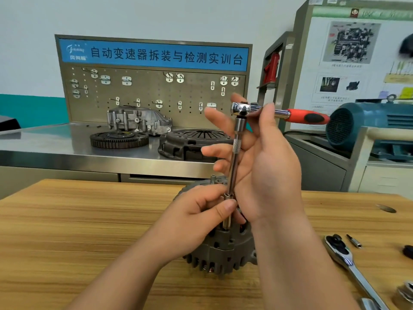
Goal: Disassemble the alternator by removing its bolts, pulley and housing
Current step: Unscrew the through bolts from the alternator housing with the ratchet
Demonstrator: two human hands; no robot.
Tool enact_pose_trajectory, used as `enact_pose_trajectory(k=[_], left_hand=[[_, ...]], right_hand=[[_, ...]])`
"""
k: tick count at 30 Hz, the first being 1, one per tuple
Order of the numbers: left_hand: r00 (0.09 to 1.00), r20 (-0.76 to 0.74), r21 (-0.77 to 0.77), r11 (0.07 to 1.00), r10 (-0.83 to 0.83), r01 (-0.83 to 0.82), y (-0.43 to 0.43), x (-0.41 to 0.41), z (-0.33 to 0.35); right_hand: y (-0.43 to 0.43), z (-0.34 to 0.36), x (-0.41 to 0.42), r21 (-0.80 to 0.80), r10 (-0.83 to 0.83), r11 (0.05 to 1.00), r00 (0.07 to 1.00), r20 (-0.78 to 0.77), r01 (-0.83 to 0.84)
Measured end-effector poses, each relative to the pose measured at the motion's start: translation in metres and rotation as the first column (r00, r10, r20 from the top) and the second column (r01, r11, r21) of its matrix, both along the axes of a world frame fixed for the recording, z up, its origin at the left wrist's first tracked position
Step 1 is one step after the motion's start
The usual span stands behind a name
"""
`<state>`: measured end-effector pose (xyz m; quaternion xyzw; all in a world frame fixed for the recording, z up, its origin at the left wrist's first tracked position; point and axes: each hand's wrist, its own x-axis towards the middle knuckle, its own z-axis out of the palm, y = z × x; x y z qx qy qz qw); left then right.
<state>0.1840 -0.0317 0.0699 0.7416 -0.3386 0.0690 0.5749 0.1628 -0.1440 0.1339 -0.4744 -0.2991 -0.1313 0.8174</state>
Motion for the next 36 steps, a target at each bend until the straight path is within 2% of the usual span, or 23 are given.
enact_pose_trajectory(k=[3,6,8,12,14,17,21,23,26,29,31,36], left_hand=[[0.999,-0.034,0.005,1.000,-0.019,0.019,0.001,-0.001,0.002],[0.999,-0.049,-0.024,1.000,0.011,-0.012,0.002,0.000,0.001],[0.997,-0.065,-0.021,0.999,0.037,-0.039,0.001,-0.001,0.001],[0.995,-0.022,0.052,0.994,0.095,-0.093,-0.001,0.000,-0.001],[0.996,0.015,0.057,0.995,0.083,-0.083,-0.001,0.000,-0.002],[0.995,0.070,0.072,0.995,0.064,-0.069,-0.001,0.000,-0.002],[0.996,0.079,0.065,0.997,0.029,-0.034,-0.001,0.000,-0.001],[0.996,0.081,0.074,0.997,0.033,-0.039,-0.001,-0.002,0.000],[0.998,0.040,0.070,0.996,0.055,-0.057,-0.002,-0.002,0.001],[0.996,0.014,0.071,0.994,0.086,-0.086,-0.006,-0.004,0.001],[0.994,0.020,0.076,0.991,0.106,-0.108,-0.007,-0.005,0.001],[0.994,0.065,0.089,0.992,0.084,-0.090,-0.006,-0.005,0.003]], right_hand=[[0.004,-0.001,-0.002,-0.030,-0.037,0.999,0.999,0.033,0.038],[0.010,-0.002,-0.006,-0.034,-0.145,0.988,0.981,0.125,0.150],[0.011,0.001,-0.007,-0.042,-0.161,0.985,0.974,0.161,0.170],[0.009,0.004,-0.005,-0.094,-0.152,0.983,0.985,0.079,0.159],[0.010,0.000,-0.004,-0.064,-0.159,0.984,0.982,0.106,0.166],[0.011,-0.002,-0.005,-0.027,-0.128,0.991,0.985,0.117,0.132],[0.004,0.000,-0.003,0.000,0.007,1.000,0.998,0.068,-0.007],[0.003,-0.001,-0.003,0.005,0.022,1.000,0.998,0.057,-0.022],[0.006,-0.002,-0.004,0.003,-0.076,0.997,0.987,0.139,0.077],[0.006,0.001,-0.005,-0.036,-0.233,0.968,0.940,0.250,0.250],[0.006,0.003,-0.004,-0.053,-0.274,0.953,0.924,0.268,0.298],[0.003,0.001,-0.004,0.018,-0.069,0.998,0.992,0.103,0.068]])
